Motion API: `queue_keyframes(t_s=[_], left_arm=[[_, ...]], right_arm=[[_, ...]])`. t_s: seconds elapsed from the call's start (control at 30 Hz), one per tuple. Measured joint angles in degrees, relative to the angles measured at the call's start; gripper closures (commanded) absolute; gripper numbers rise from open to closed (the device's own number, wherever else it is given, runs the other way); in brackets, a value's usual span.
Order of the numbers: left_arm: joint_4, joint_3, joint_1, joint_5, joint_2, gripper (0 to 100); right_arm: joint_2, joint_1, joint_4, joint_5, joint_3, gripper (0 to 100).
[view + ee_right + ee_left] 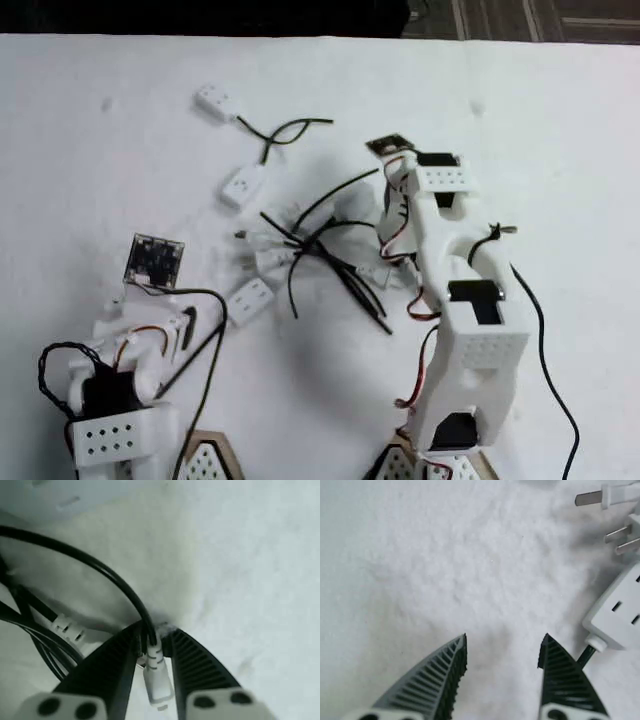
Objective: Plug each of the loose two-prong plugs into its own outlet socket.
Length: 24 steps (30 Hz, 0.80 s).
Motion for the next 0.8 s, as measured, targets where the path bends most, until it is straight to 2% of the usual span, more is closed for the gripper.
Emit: queue_keyframes(t_s=[0.33,0.8], left_arm=[[0.0,0.0,0.0,0.0,0.0,77],[0.0,0.0,0.0,0.0,0.0,77]], right_arm=[[-1.32,-1.14,2.99,-0.09,0.0,89.1],[-3.25,1.93,6.68,-0.09,0.18,88.9]])
